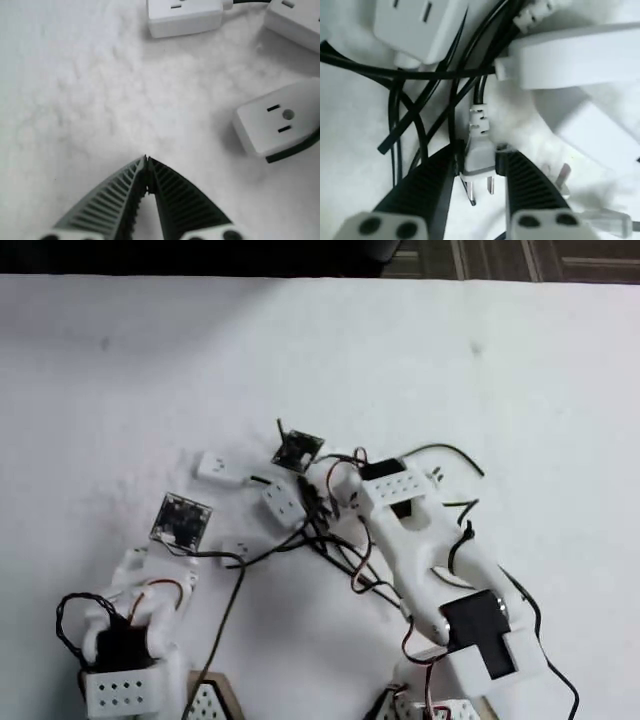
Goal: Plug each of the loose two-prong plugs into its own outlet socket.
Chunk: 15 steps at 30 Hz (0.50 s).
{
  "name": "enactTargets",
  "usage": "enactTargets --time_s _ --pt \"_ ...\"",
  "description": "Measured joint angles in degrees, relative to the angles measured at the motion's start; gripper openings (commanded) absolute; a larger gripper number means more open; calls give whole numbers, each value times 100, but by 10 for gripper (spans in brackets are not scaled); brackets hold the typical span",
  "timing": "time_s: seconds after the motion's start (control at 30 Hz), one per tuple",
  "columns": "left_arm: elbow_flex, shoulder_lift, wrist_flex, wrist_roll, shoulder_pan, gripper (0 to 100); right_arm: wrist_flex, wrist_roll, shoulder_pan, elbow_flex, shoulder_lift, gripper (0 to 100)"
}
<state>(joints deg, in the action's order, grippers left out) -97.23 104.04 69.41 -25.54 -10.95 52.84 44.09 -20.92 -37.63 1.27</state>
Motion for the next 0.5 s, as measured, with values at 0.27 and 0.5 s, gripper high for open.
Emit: enactTargets --time_s 0.27,0.5 --pt "0 0 0 0 0 24 378 62 35 88 0 112" --pt "0 0 0 0 0 24 905 70 35 141 299 112"
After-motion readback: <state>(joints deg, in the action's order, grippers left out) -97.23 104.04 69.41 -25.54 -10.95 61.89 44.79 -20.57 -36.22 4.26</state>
